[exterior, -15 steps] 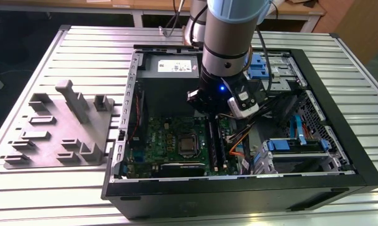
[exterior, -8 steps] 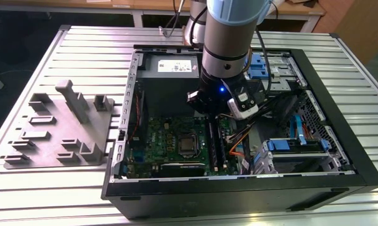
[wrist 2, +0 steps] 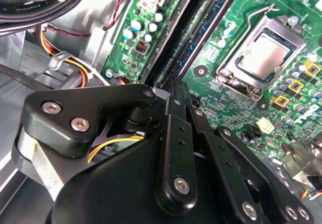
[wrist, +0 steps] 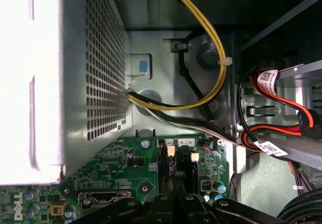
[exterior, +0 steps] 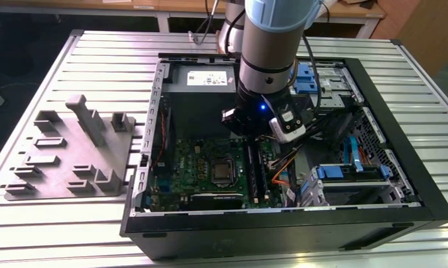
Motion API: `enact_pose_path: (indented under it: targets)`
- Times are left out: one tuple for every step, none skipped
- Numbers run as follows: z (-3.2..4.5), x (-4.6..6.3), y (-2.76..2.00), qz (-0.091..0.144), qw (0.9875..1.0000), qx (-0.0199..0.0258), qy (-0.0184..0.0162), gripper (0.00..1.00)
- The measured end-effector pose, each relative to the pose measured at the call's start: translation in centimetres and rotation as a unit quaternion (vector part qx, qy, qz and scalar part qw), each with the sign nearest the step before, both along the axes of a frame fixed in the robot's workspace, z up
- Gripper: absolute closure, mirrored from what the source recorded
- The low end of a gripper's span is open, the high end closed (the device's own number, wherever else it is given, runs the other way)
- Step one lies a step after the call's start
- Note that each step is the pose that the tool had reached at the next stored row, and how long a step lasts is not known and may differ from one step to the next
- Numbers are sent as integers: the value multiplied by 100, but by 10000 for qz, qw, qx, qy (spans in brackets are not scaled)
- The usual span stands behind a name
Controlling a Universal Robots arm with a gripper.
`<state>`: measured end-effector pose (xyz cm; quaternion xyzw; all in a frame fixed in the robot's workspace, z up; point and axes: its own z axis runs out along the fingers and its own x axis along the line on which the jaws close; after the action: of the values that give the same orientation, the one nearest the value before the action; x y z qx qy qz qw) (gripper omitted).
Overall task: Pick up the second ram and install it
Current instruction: 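Press down the second ram until it locks into place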
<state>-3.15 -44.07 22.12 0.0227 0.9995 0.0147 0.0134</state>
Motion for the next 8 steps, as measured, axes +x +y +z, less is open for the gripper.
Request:
enact_pose_path:
  targets:
    - [-1,0,0,0,10000,1,0,93]
    - [-3,0,0,0,10000,0,0,93]
    - [-10,0,0,0,10000,-1,0,93]
    - [-17,0,0,0,10000,-2,1,93]
    - [-18,0,-1,0,10000,-2,1,93]
    - [-18,0,-1,0,10000,-2,1,93]
    - [-20,0,0,0,10000,-1,0,93]
    - [-21,0,0,0,10000,0,0,93]
